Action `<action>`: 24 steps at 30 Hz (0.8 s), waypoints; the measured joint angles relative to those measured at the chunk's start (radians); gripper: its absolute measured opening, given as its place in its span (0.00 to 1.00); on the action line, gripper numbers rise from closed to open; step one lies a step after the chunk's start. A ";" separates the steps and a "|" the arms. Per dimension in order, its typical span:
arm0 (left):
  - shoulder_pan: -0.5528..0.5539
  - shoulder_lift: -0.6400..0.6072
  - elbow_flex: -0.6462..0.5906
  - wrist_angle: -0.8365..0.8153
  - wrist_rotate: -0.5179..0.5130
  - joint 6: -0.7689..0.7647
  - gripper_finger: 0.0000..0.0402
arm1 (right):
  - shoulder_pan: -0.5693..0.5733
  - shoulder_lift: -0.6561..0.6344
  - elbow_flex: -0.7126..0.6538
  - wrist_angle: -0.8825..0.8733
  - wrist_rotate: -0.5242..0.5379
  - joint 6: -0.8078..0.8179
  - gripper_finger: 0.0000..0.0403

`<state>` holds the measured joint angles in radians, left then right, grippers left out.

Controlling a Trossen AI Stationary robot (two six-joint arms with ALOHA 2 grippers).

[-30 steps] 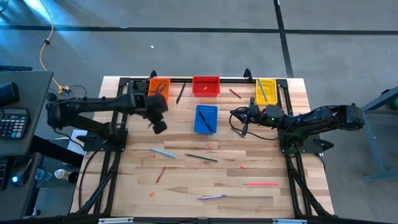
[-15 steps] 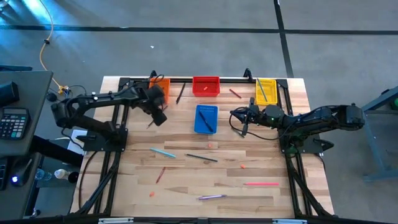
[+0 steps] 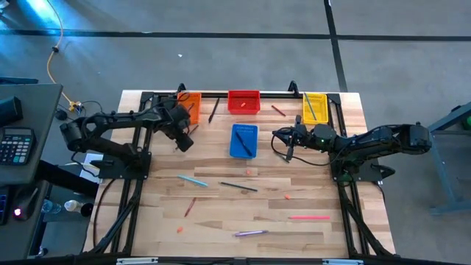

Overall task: Sort crayons/erasers/pens/pencils in bins
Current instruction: Put the black pencil into the yellow bin

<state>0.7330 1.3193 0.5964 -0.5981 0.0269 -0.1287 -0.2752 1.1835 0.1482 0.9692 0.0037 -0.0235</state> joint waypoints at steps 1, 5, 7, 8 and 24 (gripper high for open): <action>0.000 0.000 -0.006 0.011 0.000 -0.002 0.31 | 0.000 0.000 0.000 0.000 0.000 0.000 0.00; 0.000 0.000 -0.038 0.049 0.011 -0.020 0.28 | 0.000 0.000 0.000 0.000 0.000 0.000 0.00; 0.000 0.000 -0.055 0.067 0.034 -0.028 0.26 | 0.000 0.000 0.000 0.000 0.000 0.000 0.00; 0.000 0.000 -0.063 0.077 0.045 -0.032 0.26 | 0.000 0.000 0.000 0.000 0.000 0.000 0.00; -0.012 -0.003 -0.119 0.136 0.035 -0.016 0.11 | 0.000 0.000 0.000 0.000 0.000 0.000 0.00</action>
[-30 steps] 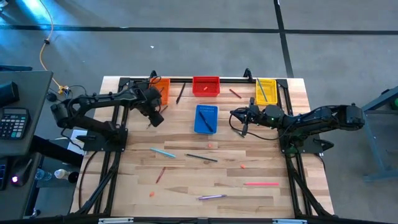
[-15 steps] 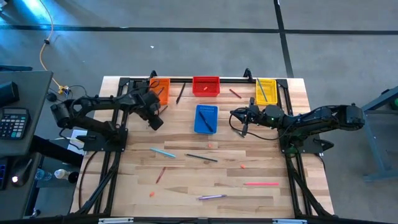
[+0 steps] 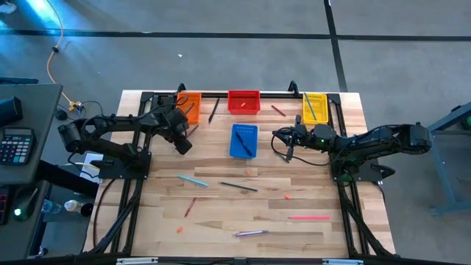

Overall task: Sort crayons/erasers/pens/pencils in bins
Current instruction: Put the black pencil into the yellow bin

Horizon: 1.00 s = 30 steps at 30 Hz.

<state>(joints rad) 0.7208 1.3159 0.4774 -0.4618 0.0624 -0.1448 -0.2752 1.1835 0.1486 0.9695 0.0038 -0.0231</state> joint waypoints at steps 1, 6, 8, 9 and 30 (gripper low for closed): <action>-0.007 0.000 0.000 0.001 -0.004 0.006 0.09 | 0.000 0.000 0.000 0.000 0.000 0.000 0.00; -0.040 0.001 0.000 0.004 -0.015 0.017 0.02 | 0.000 0.000 0.000 0.000 0.000 0.005 0.00; -0.053 -0.004 -0.001 0.005 -0.027 0.018 0.01 | 0.000 0.000 0.000 0.000 0.000 0.005 0.00; -0.059 -0.008 -0.001 0.008 -0.031 0.018 0.01 | 0.000 0.000 0.000 0.000 0.000 0.005 0.00; -0.251 -0.039 0.070 -0.009 -0.066 0.105 0.02 | 0.000 0.000 0.000 0.000 0.000 0.017 0.00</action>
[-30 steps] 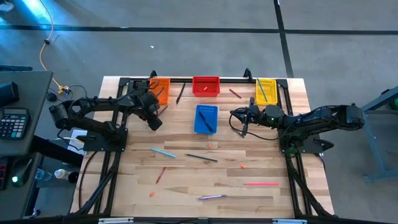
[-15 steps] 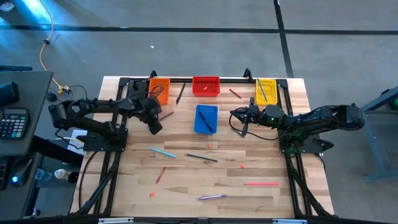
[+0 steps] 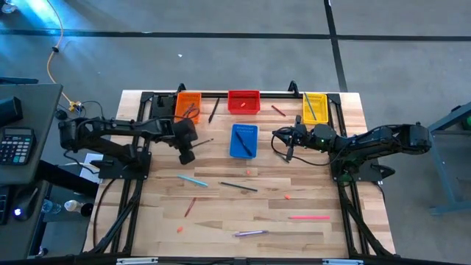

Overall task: Sort crayons/erasers/pens/pencils in bins
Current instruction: Put the black pencil into the yellow bin

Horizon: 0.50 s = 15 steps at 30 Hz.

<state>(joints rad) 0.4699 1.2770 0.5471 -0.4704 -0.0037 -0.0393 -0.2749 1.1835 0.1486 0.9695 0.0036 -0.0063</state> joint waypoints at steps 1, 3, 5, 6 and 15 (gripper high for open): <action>-0.010 0.000 0.004 -0.001 -0.015 0.008 0.02 | 0.000 0.000 0.000 0.000 0.000 0.006 0.00; -0.031 0.000 0.013 -0.001 -0.047 0.030 0.02 | 0.000 0.000 0.000 0.000 0.001 0.007 0.00; -0.054 -0.001 0.021 -0.002 -0.081 0.060 0.02 | 0.000 0.000 0.001 0.000 0.001 0.011 0.00; -0.066 -0.001 0.024 -0.002 -0.100 0.078 0.02 | 0.000 0.000 0.002 0.000 0.001 0.021 0.00; -0.201 -0.001 0.028 0.006 -0.359 0.204 0.02 | 0.003 0.000 0.143 -0.282 0.000 0.085 0.00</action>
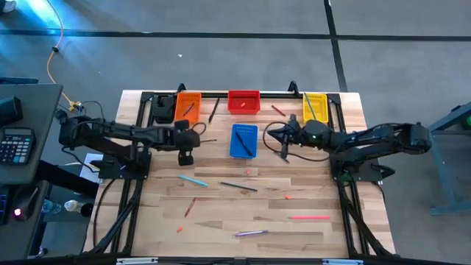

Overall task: Sort crayons/erasers/pens/pencils in bins
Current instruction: Put the black pencil into the yellow bin

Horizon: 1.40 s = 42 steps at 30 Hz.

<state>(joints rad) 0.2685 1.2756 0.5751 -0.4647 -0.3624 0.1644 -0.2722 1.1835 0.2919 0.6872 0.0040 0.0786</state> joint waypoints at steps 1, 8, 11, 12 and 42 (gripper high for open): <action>-0.018 0.000 0.000 0.003 -0.038 0.011 0.02 | 0.000 0.000 0.022 -0.047 0.000 0.017 0.00; -0.137 -0.001 0.000 0.052 -0.304 0.102 0.02 | 0.000 0.001 0.121 -0.203 0.000 0.079 0.00; -0.190 -0.001 0.000 0.098 -0.415 0.161 0.02 | 0.000 0.001 0.170 -0.264 -0.035 0.099 0.00; -0.206 -0.001 0.000 0.118 -0.445 0.186 0.02 | 0.000 0.001 0.192 -0.301 -0.055 0.111 0.00; -0.396 0.003 0.000 0.719 -0.567 1.020 0.02 | 0.008 0.471 0.727 -0.483 -0.600 0.472 0.48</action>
<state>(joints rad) -0.1272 1.2789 0.5755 0.2545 -0.9298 1.1844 -0.2638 1.6549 1.0186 0.2039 -0.5964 0.5506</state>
